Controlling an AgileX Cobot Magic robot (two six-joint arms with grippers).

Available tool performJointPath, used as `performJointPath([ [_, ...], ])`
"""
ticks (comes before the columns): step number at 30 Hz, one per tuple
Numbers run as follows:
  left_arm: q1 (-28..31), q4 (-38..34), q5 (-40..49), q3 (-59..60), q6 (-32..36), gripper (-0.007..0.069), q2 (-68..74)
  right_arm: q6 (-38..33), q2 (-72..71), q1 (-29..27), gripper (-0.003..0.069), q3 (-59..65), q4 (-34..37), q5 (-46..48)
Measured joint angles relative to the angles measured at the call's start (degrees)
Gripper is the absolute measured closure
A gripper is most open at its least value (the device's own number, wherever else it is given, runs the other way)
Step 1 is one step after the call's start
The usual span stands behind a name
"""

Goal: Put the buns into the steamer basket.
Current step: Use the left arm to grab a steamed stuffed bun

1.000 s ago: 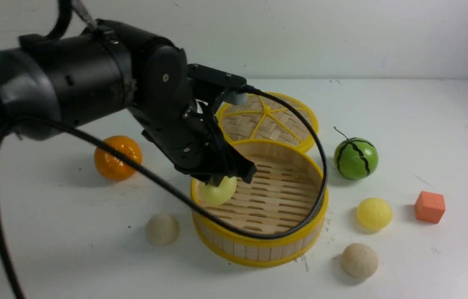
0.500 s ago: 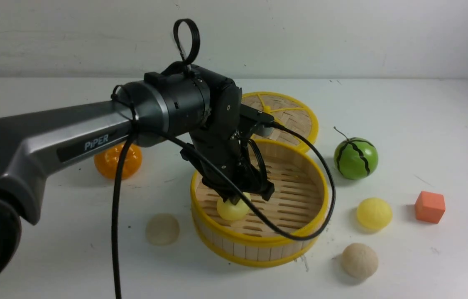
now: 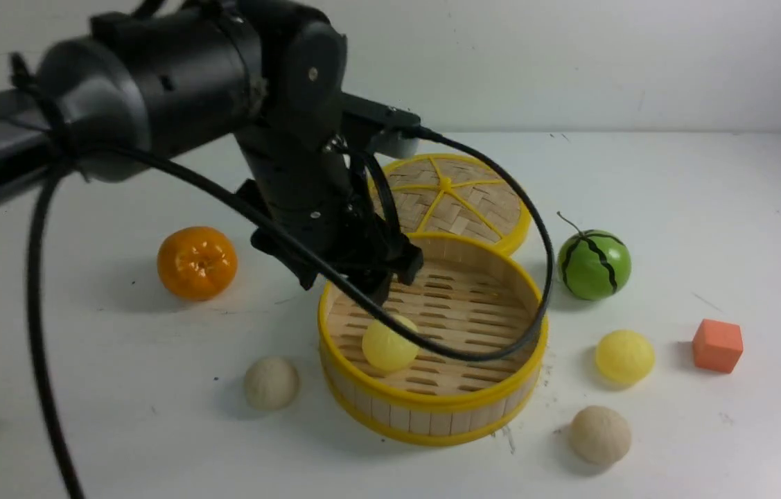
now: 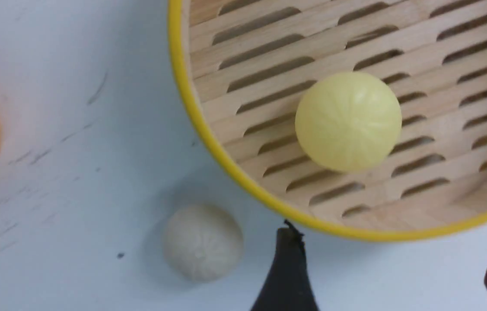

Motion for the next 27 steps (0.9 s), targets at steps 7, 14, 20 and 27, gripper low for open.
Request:
performJointPath([
  [7,9.1,-5.0,-4.2,14.0,6.4,0.0496,-3.0,0.0,0.0,0.0,0.0418,0.0,0.0,0.0],
  [14,13.2,-9.9,-10.8,15.7,12.3,0.048,1.7,0.0,0.0,0.0,0.0418,0.0,0.0,0.0],
  [20,13.6,-10.1,-13.8,15.7,13.3,0.033,4.2,0.0,0.0,0.0,0.0418,0.0,0.0,0.0],
  [27,13.6,-10.1,-15.8,15.7,13.4,0.0327,8.0,0.0,0.0,0.0,0.0418,0.0,0.0,0.0],
])
